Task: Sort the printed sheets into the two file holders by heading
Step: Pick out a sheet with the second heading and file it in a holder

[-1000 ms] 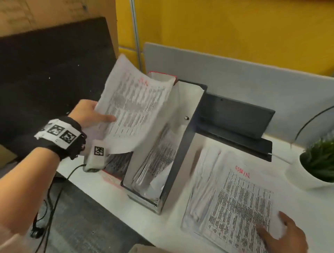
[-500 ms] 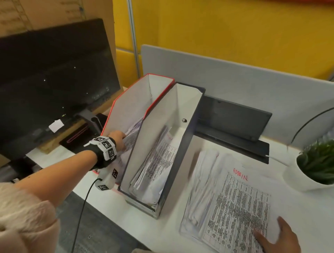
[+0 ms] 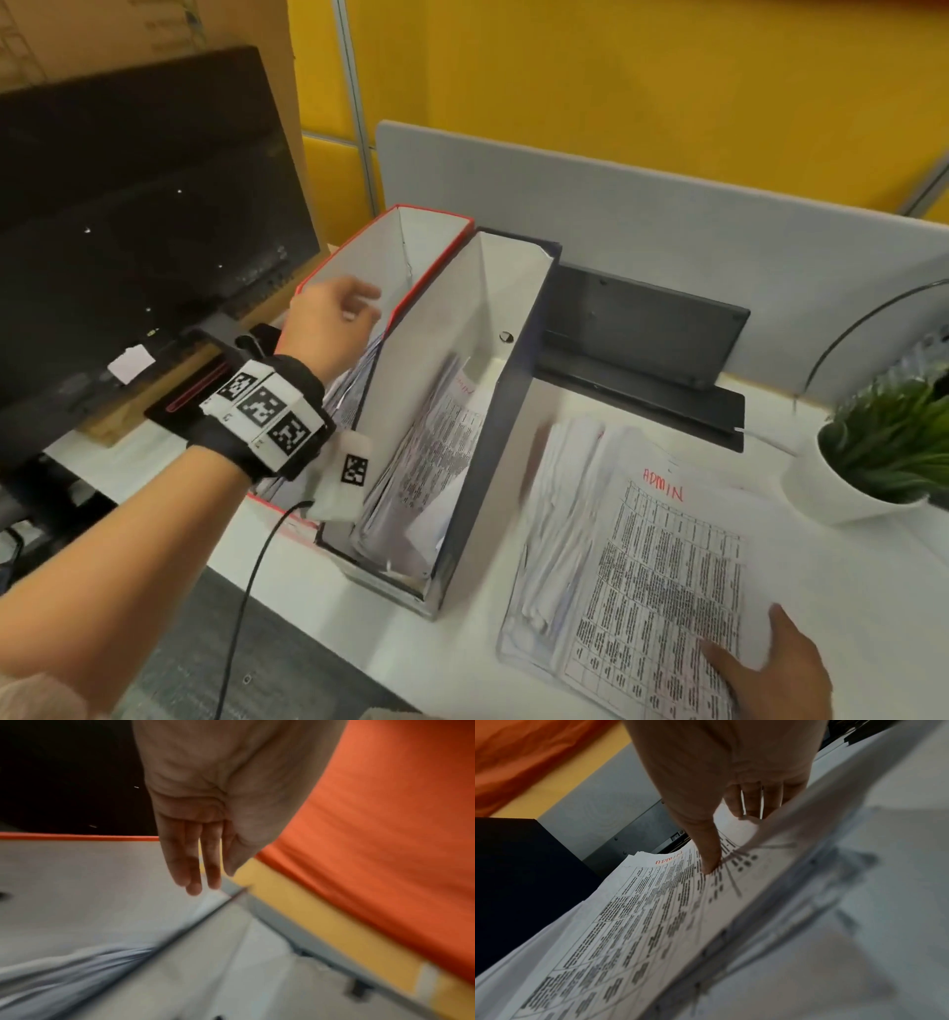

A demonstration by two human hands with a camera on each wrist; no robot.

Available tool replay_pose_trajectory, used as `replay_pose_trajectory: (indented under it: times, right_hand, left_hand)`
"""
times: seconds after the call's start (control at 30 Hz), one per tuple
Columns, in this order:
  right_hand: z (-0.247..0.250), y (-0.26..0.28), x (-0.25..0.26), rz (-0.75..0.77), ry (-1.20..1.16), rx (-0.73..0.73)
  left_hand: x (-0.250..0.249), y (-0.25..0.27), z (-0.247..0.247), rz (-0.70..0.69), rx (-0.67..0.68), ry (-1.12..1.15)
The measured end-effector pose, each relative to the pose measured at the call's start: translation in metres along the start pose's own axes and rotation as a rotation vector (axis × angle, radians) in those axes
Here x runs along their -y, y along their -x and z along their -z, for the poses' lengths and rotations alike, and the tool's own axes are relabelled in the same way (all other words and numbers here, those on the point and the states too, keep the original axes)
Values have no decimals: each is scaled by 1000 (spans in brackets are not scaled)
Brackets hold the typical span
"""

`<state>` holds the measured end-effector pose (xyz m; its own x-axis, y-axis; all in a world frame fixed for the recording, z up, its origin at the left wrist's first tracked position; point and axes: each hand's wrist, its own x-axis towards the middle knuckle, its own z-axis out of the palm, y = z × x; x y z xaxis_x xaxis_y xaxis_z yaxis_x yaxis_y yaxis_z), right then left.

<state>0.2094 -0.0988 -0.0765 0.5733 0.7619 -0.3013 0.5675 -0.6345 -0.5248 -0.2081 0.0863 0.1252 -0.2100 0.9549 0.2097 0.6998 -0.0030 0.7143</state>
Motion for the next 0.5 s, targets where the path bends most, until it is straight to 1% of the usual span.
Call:
replay_pose_trajectory:
  times: [0.07, 0.13, 0.2, 0.27, 0.33, 0.43, 0.47, 0.5]
  right_hand:
    - [1, 3, 1, 1, 14, 9]
    - [2, 5, 1, 6, 21, 11]
    - [2, 7, 2, 0, 9, 12]
    - [3, 10, 4, -4, 13, 18]
    - [3, 12, 5, 0, 27, 27]
    - [5, 15, 7, 10, 47, 34]
    - [5, 17, 6, 15, 58, 38]
    - [5, 18, 6, 22, 75, 44]
  left_hand:
    - [-40, 16, -4, -158, -79, 171]
    - [-77, 37, -17, -279, -80, 323]
    - [-103, 62, -41, -350, -5, 419]
    - [-114, 88, -77, -369, 121, 430]
    - [-112, 109, -119, -320, 271, 308]
    - [-86, 127, -179, -139, 577, -80]
    - [-74, 131, -195, -67, 662, -203]
    - [-63, 134, -207, 4, 720, -278]
